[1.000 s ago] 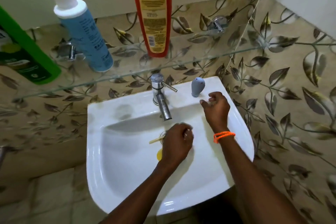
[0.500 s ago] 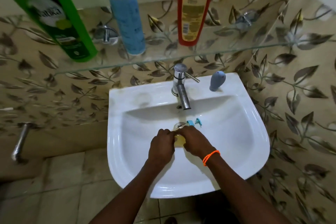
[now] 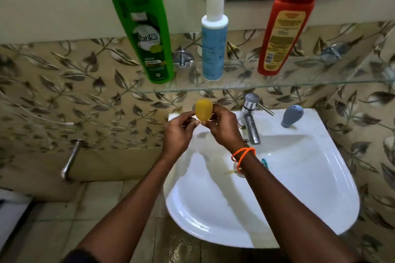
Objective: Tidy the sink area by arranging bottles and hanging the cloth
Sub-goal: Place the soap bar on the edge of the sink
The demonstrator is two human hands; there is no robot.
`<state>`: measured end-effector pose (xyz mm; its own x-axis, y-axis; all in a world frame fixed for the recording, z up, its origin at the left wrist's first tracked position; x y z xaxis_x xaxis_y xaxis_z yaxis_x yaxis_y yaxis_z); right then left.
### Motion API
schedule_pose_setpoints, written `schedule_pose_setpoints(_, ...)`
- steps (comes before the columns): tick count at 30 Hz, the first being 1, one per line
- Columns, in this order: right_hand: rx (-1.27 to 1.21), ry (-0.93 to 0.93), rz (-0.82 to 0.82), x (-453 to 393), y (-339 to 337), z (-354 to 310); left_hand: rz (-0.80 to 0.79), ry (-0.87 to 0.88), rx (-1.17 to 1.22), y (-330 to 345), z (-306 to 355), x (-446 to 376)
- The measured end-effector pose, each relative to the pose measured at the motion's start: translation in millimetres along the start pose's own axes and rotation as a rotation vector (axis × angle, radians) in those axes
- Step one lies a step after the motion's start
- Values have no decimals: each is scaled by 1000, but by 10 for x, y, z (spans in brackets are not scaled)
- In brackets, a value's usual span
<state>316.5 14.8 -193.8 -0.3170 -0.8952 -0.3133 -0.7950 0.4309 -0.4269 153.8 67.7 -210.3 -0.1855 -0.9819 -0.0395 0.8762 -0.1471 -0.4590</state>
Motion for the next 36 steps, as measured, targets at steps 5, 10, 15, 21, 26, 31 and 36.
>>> schedule_pose_setpoints(5,145,126,-94,-204,326,395,-31,-40,-133,127,-119,-363)
schedule_pose_setpoints(10,150,178,-108,-103,439,657,-53,-114,-56,254,-329,-346)
schedule_pose_setpoints(15,96,239,-16,39,286,650,126,-138,21,125,-319,-155)
schedule_pose_setpoints(21,381,134,-36,957,-40,844,74,-20,-37,456,-395,600)
schedule_pose_setpoints(26,938,208,-424,1324,-309,1547,-489,-29,-461,1447,-784,923)
schedule_pose_setpoints(31,1057,160,-539,1302,-396,1744,-561,20,-656,1904,-810,1043)
schedule_pose_setpoints(36,939,231,-403,1881,-993,1204,-594,136,-628,1932,-406,1615)
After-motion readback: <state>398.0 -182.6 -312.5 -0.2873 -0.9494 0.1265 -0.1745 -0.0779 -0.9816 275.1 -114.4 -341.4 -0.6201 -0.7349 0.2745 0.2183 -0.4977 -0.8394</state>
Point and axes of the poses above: each hand's wrist, its own x-axis away from the middle knuckle, its own y-axis out of the palm, z = x × y, the point moved 8 cm from there along -x, towards the middle knuckle, and after that the axes turned 10 degrees about -y, right-handed, at the moved point
